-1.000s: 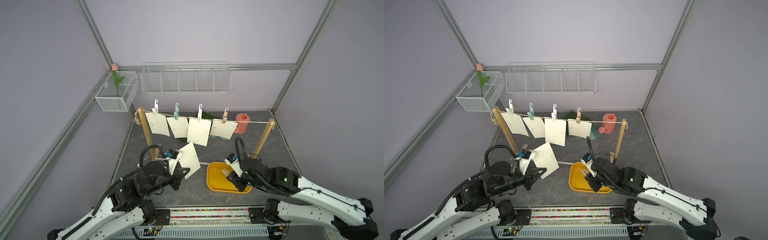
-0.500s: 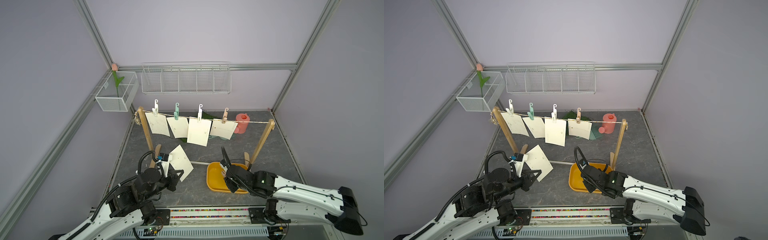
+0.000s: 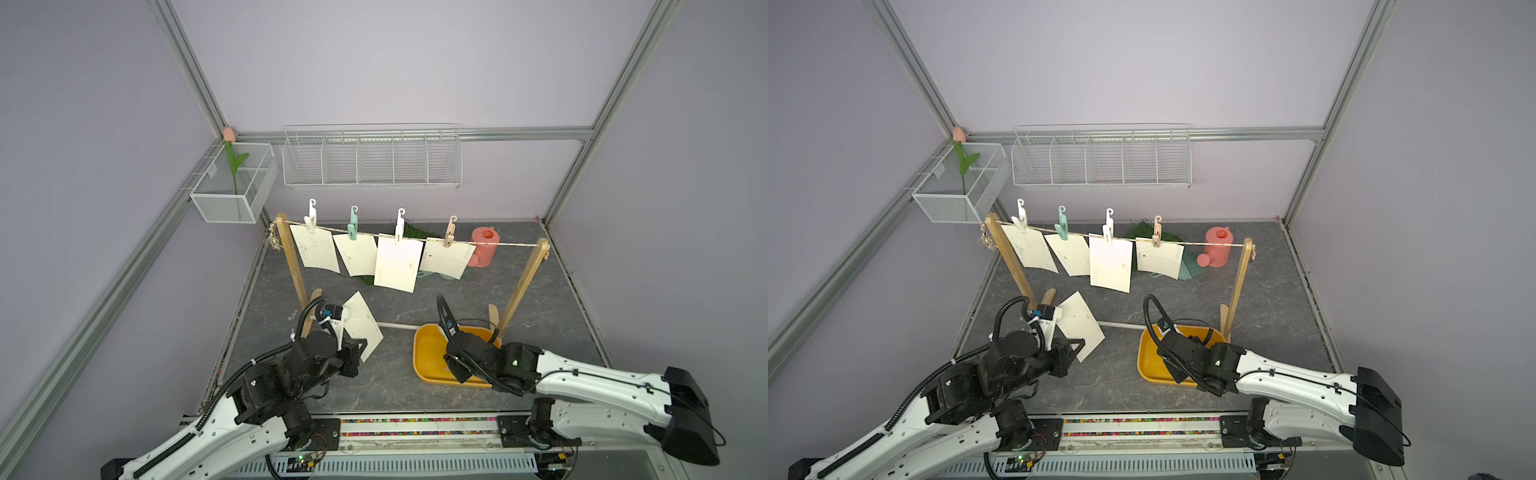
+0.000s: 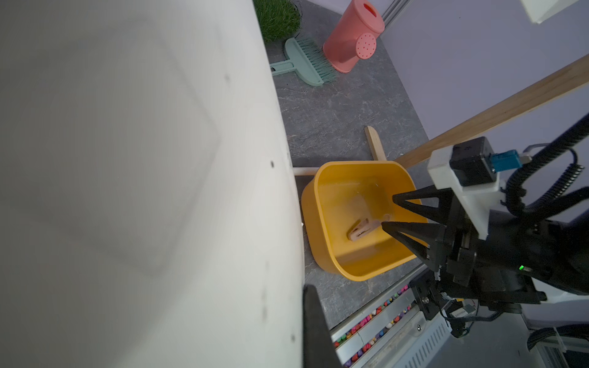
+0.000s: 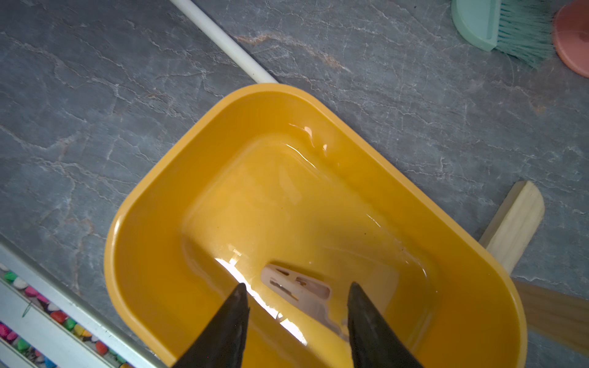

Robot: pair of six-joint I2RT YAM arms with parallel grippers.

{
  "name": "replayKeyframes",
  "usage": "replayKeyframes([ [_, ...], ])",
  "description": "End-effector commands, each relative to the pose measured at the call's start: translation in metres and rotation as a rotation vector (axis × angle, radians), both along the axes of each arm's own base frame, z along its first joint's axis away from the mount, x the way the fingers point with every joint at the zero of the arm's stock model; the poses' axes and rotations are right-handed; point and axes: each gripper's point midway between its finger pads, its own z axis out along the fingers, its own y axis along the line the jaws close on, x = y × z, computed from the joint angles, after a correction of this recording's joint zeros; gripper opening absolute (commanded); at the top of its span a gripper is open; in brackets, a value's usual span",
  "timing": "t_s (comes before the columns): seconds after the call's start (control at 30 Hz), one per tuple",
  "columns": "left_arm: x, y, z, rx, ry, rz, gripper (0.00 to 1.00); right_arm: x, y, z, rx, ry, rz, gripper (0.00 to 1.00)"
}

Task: Remove the postcards from the strings
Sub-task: Place the clamp in the storage box, then place the postcard at the center of the board.

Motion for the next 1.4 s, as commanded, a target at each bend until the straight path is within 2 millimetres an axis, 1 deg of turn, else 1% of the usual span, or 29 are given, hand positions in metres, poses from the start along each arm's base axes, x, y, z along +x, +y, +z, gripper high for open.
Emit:
replayKeyframes([
  [0.0,0.005,0.013,-0.010,0.022,0.046,0.097,0.00,0.005,-0.005,0.010,0.047,-0.042,-0.034,0.55],
  [0.1,0.003,0.026,-0.025,0.047,0.122,0.180,0.00,0.006,-0.007,0.022,0.098,-0.068,-0.044,0.60],
  [0.17,-0.002,0.037,-0.041,0.080,0.200,0.245,0.00,0.007,-0.008,0.032,0.135,-0.094,-0.049,0.63],
  [0.2,-0.004,0.040,-0.049,0.092,0.235,0.266,0.00,0.008,-0.010,0.037,0.148,-0.108,-0.052,0.65],
  [0.27,-0.010,0.039,-0.062,0.090,0.301,0.285,0.00,0.009,-0.012,0.045,0.175,-0.136,-0.057,0.68],
  [0.4,-0.012,0.024,-0.075,0.011,0.370,0.288,0.00,0.009,-0.014,0.056,0.216,-0.159,-0.053,0.69],
  [0.47,-0.014,0.012,-0.079,-0.029,0.388,0.254,0.00,0.006,-0.013,0.059,0.239,-0.160,-0.033,0.70],
  [0.5,-0.015,0.009,-0.081,-0.033,0.397,0.243,0.00,0.004,-0.011,0.061,0.254,-0.159,-0.015,0.71],
  [0.53,-0.016,0.005,-0.082,-0.039,0.407,0.222,0.00,0.001,-0.009,0.063,0.269,-0.158,0.010,0.72],
  [0.6,-0.021,-0.010,-0.083,-0.067,0.419,0.145,0.00,-0.005,-0.005,0.069,0.304,-0.155,0.059,0.74],
  [0.67,-0.029,-0.023,-0.089,-0.077,0.459,0.076,0.00,-0.013,0.000,0.076,0.338,-0.149,0.119,0.74],
  [0.73,-0.036,-0.030,-0.093,-0.043,0.461,-0.011,0.00,-0.020,0.002,0.080,0.360,-0.138,0.164,0.75],
  [0.9,-0.041,-0.044,-0.089,0.047,0.435,-0.163,0.00,-0.035,0.004,0.085,0.385,-0.099,0.234,0.74],
  [1.03,-0.046,-0.056,-0.098,0.118,0.465,-0.259,0.00,-0.043,0.000,0.086,0.391,-0.064,0.249,0.74],
  [1.27,-0.045,-0.073,-0.107,0.174,0.489,-0.353,0.00,-0.045,-0.009,0.091,0.414,-0.079,0.236,0.73],
  [1.37,-0.046,-0.074,-0.116,0.218,0.535,-0.357,0.00,-0.045,-0.012,0.091,0.416,-0.084,0.227,0.74],
])
